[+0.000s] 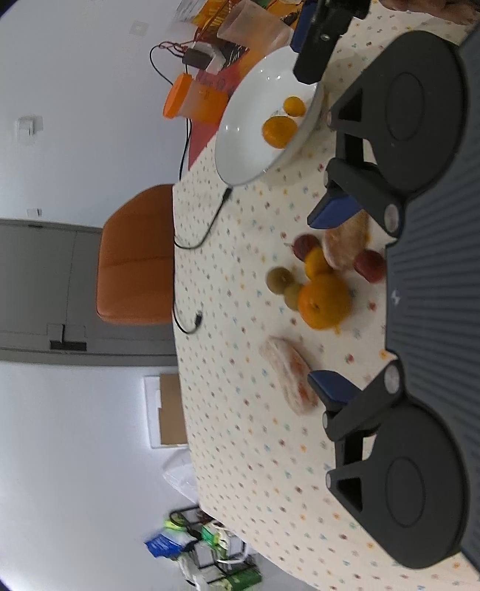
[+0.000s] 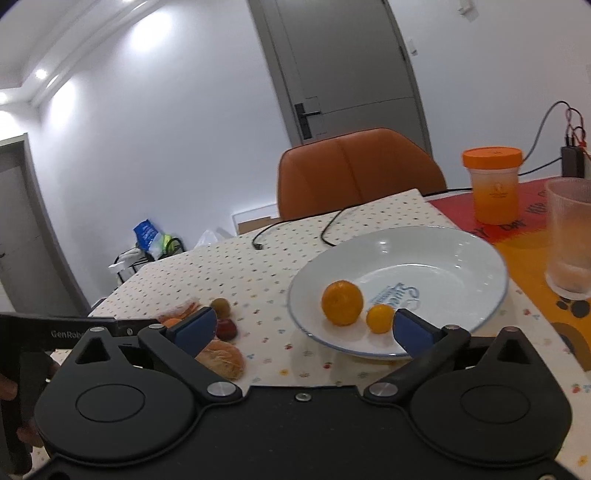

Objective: Organize fruits
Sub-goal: 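Open both tools and withdraw them from the bowl toward the fruit pile, then grasp a small red plum with the left tool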

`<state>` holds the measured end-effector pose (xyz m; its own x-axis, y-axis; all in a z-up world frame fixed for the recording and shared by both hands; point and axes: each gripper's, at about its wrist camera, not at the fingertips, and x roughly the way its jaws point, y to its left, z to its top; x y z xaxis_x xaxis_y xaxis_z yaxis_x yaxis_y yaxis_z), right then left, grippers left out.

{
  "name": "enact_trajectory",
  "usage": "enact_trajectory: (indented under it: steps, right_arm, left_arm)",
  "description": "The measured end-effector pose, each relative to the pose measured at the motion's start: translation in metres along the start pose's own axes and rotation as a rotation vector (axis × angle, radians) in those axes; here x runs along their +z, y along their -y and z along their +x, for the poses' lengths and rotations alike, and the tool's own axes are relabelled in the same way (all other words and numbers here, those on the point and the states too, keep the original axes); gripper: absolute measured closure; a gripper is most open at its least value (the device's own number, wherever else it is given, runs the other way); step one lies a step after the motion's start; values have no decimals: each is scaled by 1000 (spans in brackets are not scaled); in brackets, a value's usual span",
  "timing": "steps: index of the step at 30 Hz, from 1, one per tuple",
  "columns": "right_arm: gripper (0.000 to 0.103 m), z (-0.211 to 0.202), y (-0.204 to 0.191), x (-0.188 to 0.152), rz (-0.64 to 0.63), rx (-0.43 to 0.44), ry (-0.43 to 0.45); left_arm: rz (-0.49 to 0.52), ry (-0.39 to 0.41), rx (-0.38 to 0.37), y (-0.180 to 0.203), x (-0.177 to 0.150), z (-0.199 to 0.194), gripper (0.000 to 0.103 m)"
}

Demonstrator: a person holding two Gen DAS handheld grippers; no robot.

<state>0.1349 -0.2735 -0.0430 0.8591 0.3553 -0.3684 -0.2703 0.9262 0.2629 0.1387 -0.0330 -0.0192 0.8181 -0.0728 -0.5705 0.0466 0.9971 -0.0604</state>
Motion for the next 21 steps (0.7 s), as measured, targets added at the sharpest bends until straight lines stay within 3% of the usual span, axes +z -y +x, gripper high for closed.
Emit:
enact_trajectory:
  steps: [15, 18, 21]
  right_arm:
    - [1, 20, -30, -6, -80, 118, -91]
    - [4, 22, -34, -9, -96, 145, -106]
    - [16, 26, -36, -9, -99, 169, -131]
  left_arm:
    - [-42, -21, 8, -21, -19, -7, 21]
    - [-45, -25, -13, -20, -21, -6, 21]
    - [-43, -31, -28, -18, -24, -4, 24]
